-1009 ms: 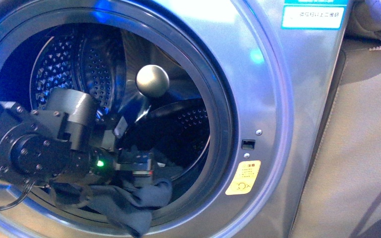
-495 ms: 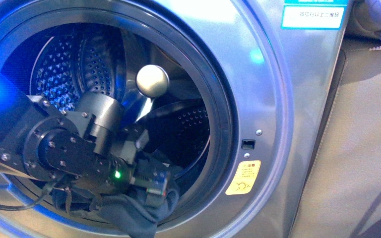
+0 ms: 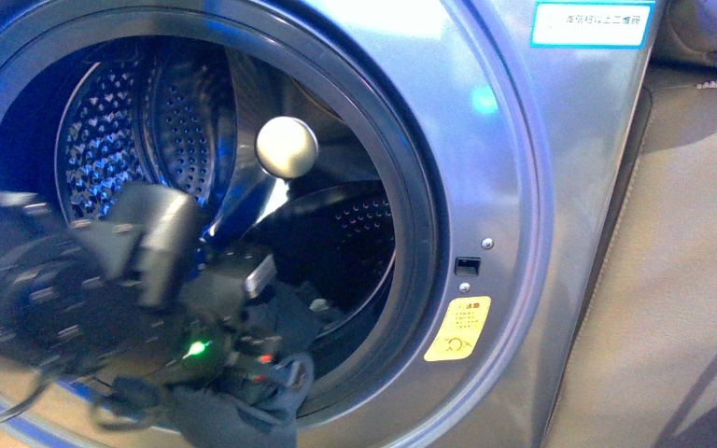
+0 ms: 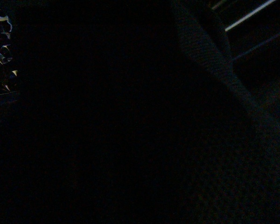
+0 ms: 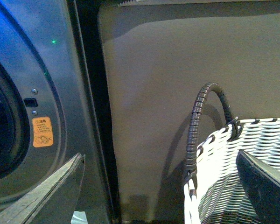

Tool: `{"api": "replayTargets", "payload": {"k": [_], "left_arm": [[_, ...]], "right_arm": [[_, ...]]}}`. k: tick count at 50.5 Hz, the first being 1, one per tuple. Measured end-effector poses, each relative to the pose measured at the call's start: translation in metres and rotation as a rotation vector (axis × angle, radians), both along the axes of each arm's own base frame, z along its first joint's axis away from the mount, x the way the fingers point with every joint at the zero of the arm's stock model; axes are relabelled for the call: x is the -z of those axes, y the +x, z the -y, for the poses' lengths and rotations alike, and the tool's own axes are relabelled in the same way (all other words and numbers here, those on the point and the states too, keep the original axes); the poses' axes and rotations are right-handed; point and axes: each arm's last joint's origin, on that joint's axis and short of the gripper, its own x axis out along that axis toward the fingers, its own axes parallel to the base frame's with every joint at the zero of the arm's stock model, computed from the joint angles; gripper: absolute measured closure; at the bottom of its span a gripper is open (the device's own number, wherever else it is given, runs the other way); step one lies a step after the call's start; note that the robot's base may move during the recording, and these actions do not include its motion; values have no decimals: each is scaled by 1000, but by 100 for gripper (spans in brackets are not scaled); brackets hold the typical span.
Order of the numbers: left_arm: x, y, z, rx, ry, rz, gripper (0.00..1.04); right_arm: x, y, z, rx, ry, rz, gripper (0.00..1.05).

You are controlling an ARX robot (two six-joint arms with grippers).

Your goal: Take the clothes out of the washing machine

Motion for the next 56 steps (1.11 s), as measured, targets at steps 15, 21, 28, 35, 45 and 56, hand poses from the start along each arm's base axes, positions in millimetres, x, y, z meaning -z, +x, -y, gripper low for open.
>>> {"api": "replayTargets", "payload": {"k": [15,21,28,35,45,56], "left_arm": [[-34,-48,-9,102,-77,114,91],[-53,-67,-16,133,-110,177,91],[-74,-87,-26,164,-140,261,91],[-98,-102,-37,192,-166,364,91],[-157,-128,-50,260,-211,592,91],[-219,-155,-43,353,-237,781,91]], "right_arm": [[0,0,0,0,0,0,7],[0,0,0,0,0,0,7],[0,0,0,0,0,0,7],[0,0,0,0,0,0,7],[0,0,0,0,0,0,7],[0,0,0,0,0,0,7]]}}
